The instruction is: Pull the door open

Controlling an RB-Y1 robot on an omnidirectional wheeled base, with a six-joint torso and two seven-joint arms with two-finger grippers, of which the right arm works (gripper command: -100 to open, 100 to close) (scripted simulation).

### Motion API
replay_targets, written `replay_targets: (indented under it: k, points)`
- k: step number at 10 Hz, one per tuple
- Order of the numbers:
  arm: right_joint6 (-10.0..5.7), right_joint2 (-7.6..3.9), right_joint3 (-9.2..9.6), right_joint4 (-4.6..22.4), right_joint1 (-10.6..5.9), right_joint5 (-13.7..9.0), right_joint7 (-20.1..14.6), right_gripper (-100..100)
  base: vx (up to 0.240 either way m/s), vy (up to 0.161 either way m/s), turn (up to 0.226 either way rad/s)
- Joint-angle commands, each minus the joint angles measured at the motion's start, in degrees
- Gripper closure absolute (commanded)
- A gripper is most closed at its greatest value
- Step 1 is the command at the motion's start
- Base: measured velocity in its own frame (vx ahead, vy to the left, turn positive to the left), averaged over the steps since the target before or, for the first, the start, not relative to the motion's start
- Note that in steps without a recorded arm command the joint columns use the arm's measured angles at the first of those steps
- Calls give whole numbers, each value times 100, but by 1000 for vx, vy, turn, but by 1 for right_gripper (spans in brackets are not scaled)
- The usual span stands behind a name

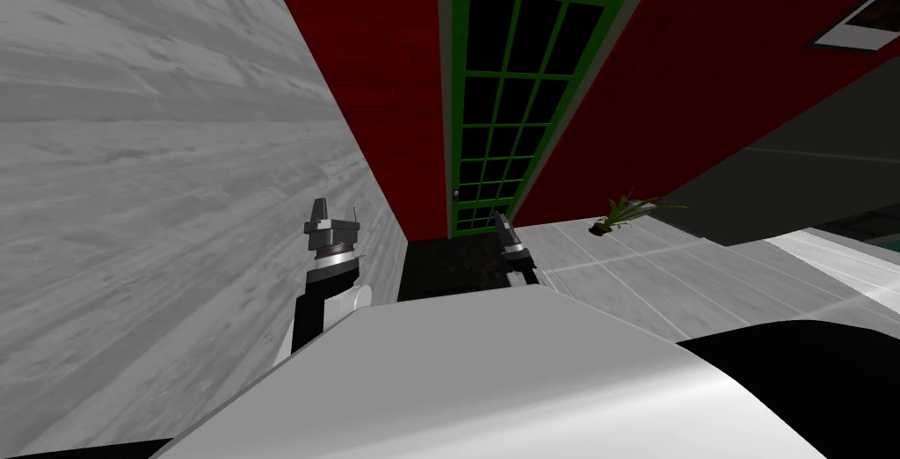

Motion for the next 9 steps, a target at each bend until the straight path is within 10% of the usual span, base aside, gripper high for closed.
replay_targets:
  k: [1, 9]
  points:
    - [-62, -24, -2, 207, -93, 125, 146, -100, 150, 37, 3]
    - [-433, -71, 56, 1223, -377, 844, 941, -100, 143, 39, -7]
